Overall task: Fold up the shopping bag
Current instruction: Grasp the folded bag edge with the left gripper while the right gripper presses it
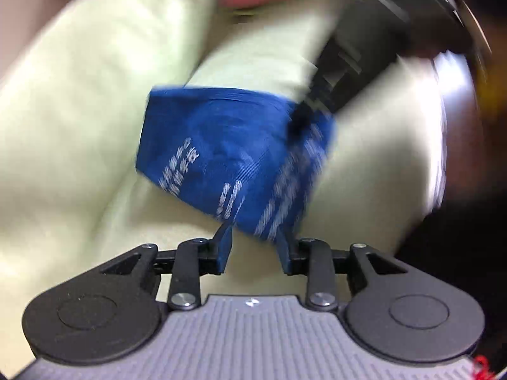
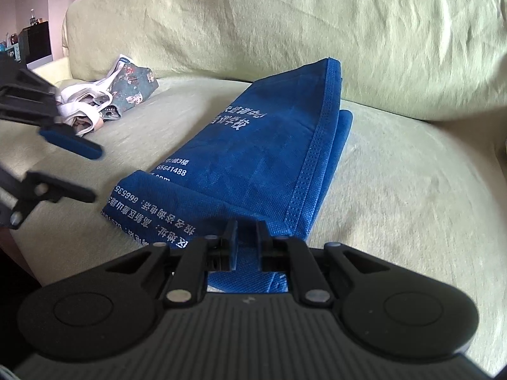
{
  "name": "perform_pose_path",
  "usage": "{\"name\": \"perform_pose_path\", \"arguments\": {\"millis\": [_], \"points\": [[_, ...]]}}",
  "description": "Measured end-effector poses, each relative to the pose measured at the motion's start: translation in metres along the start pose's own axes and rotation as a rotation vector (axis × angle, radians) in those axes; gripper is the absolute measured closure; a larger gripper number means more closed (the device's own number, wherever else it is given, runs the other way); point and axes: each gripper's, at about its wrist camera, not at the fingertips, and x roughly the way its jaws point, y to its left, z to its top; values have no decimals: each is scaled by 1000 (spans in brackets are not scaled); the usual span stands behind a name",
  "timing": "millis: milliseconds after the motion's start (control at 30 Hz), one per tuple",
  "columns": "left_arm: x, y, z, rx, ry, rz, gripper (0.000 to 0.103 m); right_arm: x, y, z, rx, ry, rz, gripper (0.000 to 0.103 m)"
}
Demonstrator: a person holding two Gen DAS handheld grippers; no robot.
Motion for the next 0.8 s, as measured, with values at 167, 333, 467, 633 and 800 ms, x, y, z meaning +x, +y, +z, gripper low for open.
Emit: {"name": "perform_pose_path", "arguments": {"millis": [167,333,467,633,800], "points": [[11,-23,-5,184,-36,24,56,0,0,-1,5,-5,7,94],[27,-32,-7,251,-71,60,51,1,-2,-1,6,-6,16,94],[40,-20,-8,252,-136,41,51,2,-4,-1,3,-6,28,94],[47,11,-8,167,-147,-129,66,0,-2,-1,-21,-15,29,94],[52,30,-5,130,-133,-236,67,-18,5,3,-256,-49,34,54]]}}
